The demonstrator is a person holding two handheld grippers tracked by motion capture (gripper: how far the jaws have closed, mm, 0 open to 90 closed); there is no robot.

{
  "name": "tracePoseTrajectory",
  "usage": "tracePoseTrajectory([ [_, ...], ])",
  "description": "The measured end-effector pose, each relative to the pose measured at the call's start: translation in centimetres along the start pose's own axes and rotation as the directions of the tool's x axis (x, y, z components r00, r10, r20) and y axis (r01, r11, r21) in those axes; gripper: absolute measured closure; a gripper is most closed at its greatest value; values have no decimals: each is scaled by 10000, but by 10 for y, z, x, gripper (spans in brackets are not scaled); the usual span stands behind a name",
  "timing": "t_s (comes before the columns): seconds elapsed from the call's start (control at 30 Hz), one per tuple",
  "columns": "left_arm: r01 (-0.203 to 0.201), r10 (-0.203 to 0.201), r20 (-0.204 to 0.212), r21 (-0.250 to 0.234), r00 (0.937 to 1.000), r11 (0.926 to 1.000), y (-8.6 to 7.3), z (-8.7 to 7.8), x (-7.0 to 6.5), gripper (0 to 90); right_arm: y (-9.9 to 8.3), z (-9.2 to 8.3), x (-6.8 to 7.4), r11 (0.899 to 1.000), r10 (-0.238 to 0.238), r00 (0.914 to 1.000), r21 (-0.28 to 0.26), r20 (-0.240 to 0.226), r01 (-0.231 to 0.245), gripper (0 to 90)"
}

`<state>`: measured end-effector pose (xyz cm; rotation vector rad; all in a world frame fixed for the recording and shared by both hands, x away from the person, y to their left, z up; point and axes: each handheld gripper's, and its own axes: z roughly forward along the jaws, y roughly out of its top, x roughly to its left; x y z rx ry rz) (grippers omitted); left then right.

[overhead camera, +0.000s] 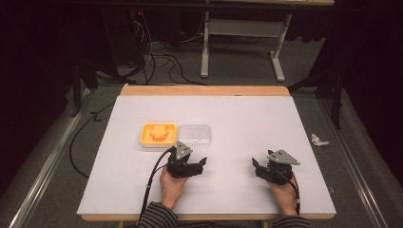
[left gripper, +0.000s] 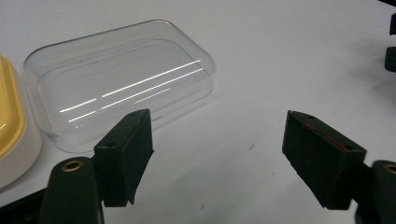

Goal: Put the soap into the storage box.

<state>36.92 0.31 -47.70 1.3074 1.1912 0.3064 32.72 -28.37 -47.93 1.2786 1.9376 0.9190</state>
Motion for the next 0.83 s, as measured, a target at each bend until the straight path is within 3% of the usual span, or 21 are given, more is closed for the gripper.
tracePoseTrajectory([
  [0.37,-136,134,-149,-114,9998,9998,-8,2,3,247,0,0,4,9990,-446,9990,-3,-1,446,305],
  [0.83,-257,254,-141,-233,9996,9994,-11,0,2,247,0,0,4,9992,-403,9992,-51,-18,403,303],
])
